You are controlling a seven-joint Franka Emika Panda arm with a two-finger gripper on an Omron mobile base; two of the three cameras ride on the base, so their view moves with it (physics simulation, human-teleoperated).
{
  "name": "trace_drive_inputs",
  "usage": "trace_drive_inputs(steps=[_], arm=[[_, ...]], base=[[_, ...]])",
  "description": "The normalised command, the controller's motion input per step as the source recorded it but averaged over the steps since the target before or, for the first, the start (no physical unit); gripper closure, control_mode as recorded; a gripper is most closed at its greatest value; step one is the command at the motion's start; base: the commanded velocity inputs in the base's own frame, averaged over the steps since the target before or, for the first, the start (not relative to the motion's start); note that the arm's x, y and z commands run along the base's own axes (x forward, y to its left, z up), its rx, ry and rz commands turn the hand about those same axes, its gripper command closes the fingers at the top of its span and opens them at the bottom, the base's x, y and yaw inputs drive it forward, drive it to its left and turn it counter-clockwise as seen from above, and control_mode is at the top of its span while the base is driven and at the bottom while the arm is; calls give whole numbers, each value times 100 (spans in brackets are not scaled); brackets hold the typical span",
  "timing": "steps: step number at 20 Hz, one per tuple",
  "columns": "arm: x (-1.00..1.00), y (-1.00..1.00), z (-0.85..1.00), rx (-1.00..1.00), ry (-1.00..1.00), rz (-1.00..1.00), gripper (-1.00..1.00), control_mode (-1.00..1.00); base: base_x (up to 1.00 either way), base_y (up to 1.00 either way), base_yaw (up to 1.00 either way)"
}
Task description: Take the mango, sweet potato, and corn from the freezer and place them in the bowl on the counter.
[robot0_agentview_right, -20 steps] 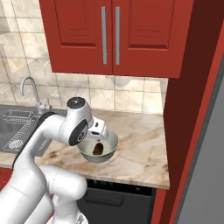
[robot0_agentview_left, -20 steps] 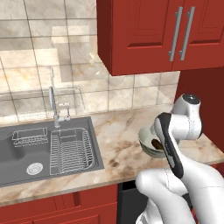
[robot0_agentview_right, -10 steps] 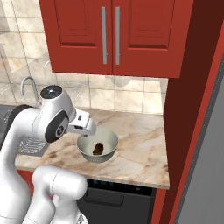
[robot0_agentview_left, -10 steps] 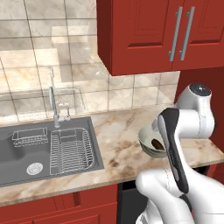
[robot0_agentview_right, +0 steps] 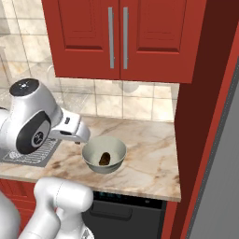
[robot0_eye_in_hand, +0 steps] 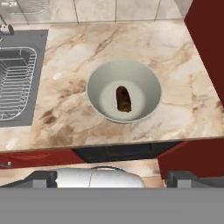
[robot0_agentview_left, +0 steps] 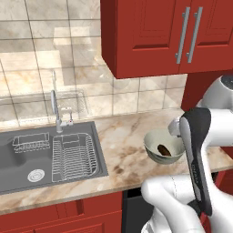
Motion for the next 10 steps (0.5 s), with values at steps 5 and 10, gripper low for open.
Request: trace_drive_inputs(steps=[5, 10], arm=[[-75, 1, 57, 0, -3, 0, -100, -100], [-51, 7, 56, 0, -5, 0, -100, -100]], base=[[0, 0, 0], [0, 0, 0]])
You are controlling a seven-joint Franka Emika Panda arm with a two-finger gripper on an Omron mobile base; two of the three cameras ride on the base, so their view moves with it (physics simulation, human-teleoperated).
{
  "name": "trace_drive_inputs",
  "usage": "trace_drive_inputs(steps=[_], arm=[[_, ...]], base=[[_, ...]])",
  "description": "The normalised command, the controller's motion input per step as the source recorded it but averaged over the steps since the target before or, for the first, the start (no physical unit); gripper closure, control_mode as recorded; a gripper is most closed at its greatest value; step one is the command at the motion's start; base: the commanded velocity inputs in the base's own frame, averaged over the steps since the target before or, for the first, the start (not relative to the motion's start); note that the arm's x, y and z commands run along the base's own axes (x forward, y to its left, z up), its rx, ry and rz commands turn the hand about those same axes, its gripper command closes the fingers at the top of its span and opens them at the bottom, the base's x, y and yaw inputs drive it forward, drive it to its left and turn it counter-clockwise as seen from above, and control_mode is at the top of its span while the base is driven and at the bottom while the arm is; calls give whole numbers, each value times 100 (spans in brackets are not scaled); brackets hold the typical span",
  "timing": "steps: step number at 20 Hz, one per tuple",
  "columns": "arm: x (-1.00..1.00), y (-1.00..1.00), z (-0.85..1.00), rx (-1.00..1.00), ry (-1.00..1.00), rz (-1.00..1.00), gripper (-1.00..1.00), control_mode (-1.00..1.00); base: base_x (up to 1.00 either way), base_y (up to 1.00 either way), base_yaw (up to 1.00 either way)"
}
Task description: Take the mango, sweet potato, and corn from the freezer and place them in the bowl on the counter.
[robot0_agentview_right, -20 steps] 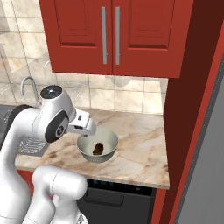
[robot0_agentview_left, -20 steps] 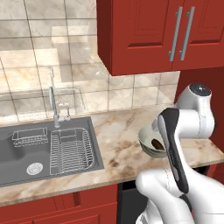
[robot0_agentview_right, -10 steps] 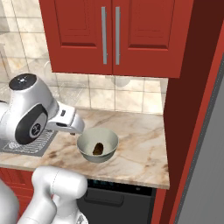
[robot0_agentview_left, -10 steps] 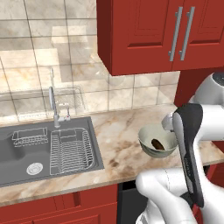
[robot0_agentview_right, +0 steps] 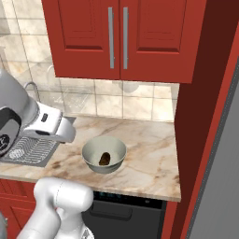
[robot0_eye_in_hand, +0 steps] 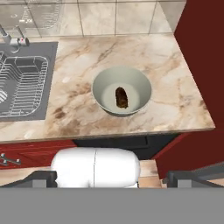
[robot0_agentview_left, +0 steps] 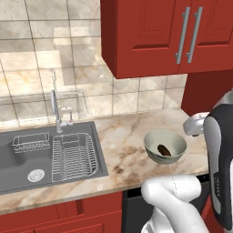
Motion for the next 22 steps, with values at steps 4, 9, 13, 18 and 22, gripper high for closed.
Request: trace_drive_inputs(steps=[4, 9, 13, 18, 22], arm=[[-37, 12, 45, -1, -4, 0, -100, -100], [-36, 0, 23, 0, -7, 0, -100, -100], [-26, 3, 4, 0, -12, 0, -100, -100], [-15, 4, 1, 0, -11, 0, -100, -100], [-15, 0, 0, 0, -7, 0, -100, 100]], base=[[0, 0, 0], [0, 0, 0], [0, 0, 0], [0, 0, 0], [-5, 0, 0]])
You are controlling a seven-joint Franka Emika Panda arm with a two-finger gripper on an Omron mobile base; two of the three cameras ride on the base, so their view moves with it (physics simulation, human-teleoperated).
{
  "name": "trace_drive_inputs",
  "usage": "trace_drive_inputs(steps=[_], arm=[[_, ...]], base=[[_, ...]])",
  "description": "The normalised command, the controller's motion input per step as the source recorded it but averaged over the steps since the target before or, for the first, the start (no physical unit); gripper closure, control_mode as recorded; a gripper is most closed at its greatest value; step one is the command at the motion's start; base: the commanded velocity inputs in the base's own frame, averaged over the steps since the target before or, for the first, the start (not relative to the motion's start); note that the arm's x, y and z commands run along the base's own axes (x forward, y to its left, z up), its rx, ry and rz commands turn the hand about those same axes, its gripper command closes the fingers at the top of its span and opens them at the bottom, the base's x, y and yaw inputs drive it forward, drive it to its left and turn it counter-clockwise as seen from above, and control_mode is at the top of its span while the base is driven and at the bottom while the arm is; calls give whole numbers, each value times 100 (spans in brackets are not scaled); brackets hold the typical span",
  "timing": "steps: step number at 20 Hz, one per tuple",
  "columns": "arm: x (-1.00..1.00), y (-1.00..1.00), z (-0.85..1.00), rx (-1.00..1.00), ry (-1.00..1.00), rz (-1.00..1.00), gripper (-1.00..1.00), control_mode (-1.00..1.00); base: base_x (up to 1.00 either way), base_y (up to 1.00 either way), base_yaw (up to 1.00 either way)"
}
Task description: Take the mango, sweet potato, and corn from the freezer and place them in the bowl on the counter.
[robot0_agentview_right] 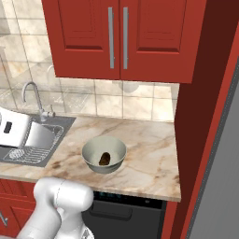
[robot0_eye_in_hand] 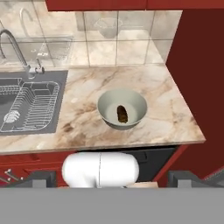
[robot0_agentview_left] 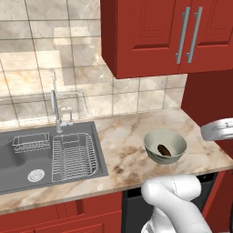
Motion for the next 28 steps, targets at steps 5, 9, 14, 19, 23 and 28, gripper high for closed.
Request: trace_drive_inputs(steps=[5, 9, 14, 19, 23, 28], arm=[[0, 0, 0, 0, 0, 0, -100, 100], [0, 0, 0, 0, 0, 0, -100, 100], [0, 0, 0, 0, 0, 0, -100, 100], [0, 0, 0, 0, 0, 0, -100, 100], [0, 0, 0, 0, 0, 0, -100, 100], [0, 0, 0, 0, 0, 0, -100, 100]], base=[[-63, -1, 0], [-100, -9, -1], [-100, -25, 0], [-61, -66, -6], [-3, -96, -1], [0, -92, 0]])
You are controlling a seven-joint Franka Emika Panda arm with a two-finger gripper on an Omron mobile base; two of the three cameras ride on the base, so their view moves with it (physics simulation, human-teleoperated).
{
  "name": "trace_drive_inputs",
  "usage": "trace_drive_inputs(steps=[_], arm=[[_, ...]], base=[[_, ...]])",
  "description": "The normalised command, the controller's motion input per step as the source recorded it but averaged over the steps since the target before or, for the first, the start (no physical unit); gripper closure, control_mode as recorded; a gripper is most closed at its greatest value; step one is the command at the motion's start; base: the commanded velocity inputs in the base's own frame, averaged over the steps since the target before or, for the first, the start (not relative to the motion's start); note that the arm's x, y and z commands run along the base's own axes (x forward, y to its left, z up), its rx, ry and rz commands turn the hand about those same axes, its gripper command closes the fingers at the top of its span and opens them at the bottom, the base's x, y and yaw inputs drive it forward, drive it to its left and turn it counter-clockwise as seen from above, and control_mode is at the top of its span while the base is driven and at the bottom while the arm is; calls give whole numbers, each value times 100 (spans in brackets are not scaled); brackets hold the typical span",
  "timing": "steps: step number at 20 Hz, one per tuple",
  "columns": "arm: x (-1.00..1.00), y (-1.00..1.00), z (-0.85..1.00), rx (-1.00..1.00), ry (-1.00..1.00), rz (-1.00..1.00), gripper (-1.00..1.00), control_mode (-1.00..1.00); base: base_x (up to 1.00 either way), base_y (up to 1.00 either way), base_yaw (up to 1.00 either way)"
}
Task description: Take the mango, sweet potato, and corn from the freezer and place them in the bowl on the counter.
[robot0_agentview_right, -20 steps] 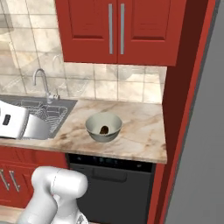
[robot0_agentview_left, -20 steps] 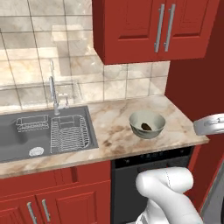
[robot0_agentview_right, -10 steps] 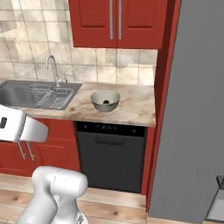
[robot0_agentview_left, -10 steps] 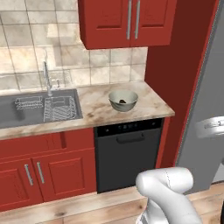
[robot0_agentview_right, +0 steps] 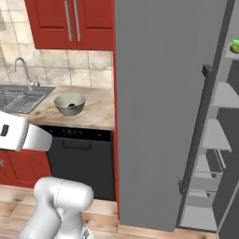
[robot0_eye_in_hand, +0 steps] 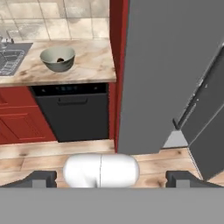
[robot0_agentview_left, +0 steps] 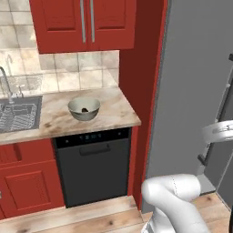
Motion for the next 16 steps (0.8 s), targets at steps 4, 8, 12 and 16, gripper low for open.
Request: trace_drive_inputs(steps=[4, 8, 12, 16], arm=[[0, 0, 0, 0, 0, 0, -100, 100], [0, 0, 0, 0, 0, 0, -100, 100], [0, 0, 0, 0, 0, 0, -100, 100], [0, 0, 0, 0, 0, 0, -100, 100]], base=[[2, -74, 0], [13, -49, 0], [19, -32, 0], [26, -28, 0]])
